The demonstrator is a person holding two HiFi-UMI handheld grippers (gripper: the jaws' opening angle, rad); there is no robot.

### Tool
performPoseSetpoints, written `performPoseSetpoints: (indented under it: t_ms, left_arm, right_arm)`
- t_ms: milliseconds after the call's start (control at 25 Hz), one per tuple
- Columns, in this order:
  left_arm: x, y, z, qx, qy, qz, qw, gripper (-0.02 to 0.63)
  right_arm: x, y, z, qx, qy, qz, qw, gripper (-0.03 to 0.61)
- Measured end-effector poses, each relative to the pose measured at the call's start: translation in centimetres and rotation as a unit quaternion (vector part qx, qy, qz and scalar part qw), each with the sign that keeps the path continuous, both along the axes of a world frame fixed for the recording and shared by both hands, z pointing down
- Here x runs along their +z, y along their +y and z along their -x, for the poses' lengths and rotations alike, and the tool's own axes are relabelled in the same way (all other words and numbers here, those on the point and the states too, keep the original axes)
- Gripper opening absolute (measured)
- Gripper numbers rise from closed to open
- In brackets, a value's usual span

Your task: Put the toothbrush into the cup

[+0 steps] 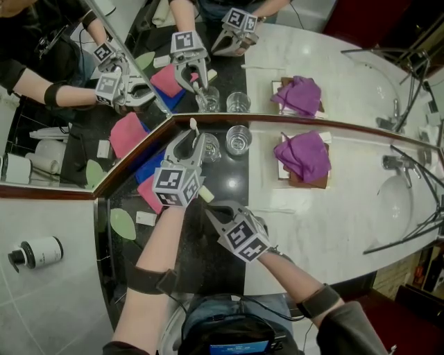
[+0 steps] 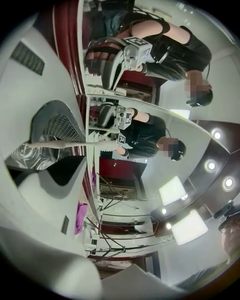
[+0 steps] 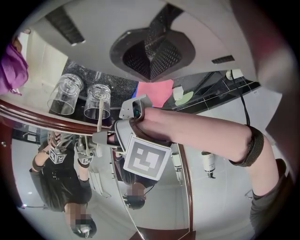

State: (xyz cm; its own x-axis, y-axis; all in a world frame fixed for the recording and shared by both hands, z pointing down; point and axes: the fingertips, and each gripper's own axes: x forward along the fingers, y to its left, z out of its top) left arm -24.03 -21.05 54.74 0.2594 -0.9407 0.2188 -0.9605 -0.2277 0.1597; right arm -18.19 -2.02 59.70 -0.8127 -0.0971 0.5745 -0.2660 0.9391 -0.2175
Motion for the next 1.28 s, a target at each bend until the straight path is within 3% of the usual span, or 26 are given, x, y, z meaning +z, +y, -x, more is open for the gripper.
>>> performPoseSetpoints:
  t_ms: [240,720,1000,1280]
  left_arm:
    - [1.7,0.8,0.1,-0.002,0.001,0.028,0.9996,0.159]
    - [0.6,4.0,-0.2,-0.008,-0.009,0.033,0.9994,0.160]
    - [-2.7,9.2,-0.3,-0.020,-0.019,0.040,0.9988,0.007]
    - [-5.6,15.7,-1.2,-0.025,-0.028,0.054,0.9978,0.001]
  right_arm:
    - [0.0,0.3,0.1,-0.001,-0.001,0.001,1.000,0.015]
    - [-0.5,0.9,-1.3,0.010,0.006,-0.004,1.000,0.014]
    - [-2.8,1.3,-2.9,0.015,0.012,-0.020,1.000,0.015]
    - [-4.7,2.1,-6.6,0.033,0.030,-0.040,0.998,0.015]
